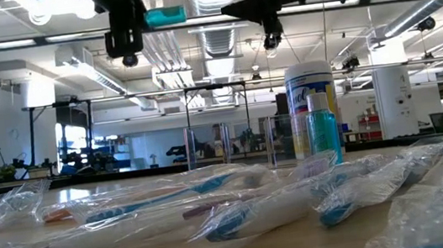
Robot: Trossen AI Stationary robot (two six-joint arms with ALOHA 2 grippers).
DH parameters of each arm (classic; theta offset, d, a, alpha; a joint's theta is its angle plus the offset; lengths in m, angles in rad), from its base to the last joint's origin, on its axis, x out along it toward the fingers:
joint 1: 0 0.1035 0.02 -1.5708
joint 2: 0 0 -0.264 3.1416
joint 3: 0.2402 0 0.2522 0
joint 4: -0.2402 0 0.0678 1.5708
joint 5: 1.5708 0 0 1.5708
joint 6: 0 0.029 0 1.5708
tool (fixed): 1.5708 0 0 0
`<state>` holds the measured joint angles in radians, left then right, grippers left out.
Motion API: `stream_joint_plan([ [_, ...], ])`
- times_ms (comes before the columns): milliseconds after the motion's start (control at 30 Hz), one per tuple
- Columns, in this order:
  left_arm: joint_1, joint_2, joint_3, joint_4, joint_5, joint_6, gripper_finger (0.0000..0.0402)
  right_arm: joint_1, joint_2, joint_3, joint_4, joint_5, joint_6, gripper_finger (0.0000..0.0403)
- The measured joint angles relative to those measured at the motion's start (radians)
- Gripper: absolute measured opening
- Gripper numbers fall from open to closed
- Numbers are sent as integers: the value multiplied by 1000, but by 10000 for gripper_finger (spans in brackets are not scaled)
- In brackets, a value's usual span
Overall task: Pick & Place toothbrushing station
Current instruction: Put the blue mouthwash into the transparent organizer
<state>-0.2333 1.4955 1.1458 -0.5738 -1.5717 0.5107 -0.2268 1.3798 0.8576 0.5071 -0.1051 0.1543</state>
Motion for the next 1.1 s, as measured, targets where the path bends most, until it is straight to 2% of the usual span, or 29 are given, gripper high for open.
stream_joint_plan([
  [167, 0, 32, 18, 18, 0, 27, 94, -7, 38, 28, -7, 0, 4, 234],
  [533, -2, 95, 151, 33, 0, 99, 94, -30, 89, 71, -36, -7, -6, 238],
  [867, -1, 135, 212, 50, -19, 174, 94, -67, 75, 70, 35, -175, 91, 254],
  [1100, 1, 151, 248, 49, 20, 178, 94, -90, 75, 71, 67, -273, 151, 254],
])
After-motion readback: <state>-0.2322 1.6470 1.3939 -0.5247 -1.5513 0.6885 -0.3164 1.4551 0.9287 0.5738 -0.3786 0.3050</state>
